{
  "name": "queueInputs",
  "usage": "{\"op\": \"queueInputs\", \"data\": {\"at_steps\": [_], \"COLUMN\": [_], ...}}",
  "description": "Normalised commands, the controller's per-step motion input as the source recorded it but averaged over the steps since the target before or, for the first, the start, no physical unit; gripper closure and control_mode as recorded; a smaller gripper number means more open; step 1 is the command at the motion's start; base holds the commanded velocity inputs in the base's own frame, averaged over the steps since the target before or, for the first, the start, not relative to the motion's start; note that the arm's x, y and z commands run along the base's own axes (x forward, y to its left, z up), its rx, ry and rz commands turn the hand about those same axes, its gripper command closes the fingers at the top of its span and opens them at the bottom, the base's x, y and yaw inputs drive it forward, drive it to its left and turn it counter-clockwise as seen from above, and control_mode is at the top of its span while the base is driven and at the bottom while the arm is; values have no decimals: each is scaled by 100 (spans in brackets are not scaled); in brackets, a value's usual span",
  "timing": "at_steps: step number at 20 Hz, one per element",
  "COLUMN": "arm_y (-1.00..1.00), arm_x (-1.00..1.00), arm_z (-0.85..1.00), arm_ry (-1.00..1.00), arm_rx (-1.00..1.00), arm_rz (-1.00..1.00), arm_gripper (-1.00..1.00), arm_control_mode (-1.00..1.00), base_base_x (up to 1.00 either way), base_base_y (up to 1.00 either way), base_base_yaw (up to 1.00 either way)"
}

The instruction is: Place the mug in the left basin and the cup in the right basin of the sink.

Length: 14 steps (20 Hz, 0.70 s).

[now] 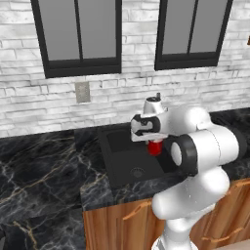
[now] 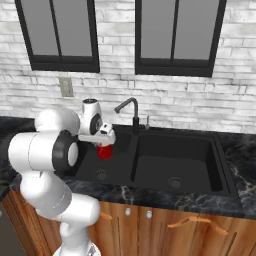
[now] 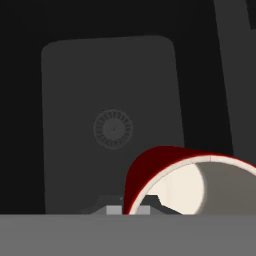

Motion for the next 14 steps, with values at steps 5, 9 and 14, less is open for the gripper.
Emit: {"op": "queueInputs", "data": {"at_steps": [5, 9, 14], "arm_y": [17, 4, -1], "arm_x": [56, 53, 35], "arm_z": [-50, -66, -68], "arm_ry": [18, 11, -1], "arm_rx": [0, 1, 0], "arm_rz": [2, 5, 11], "arm_gripper": [100, 100, 100], "arm_control_mode": [-100, -100, -100], "base_base_x": [0, 0, 0], "base_base_y": [0, 0, 0], "base_base_yaw": [0, 0, 0]}}
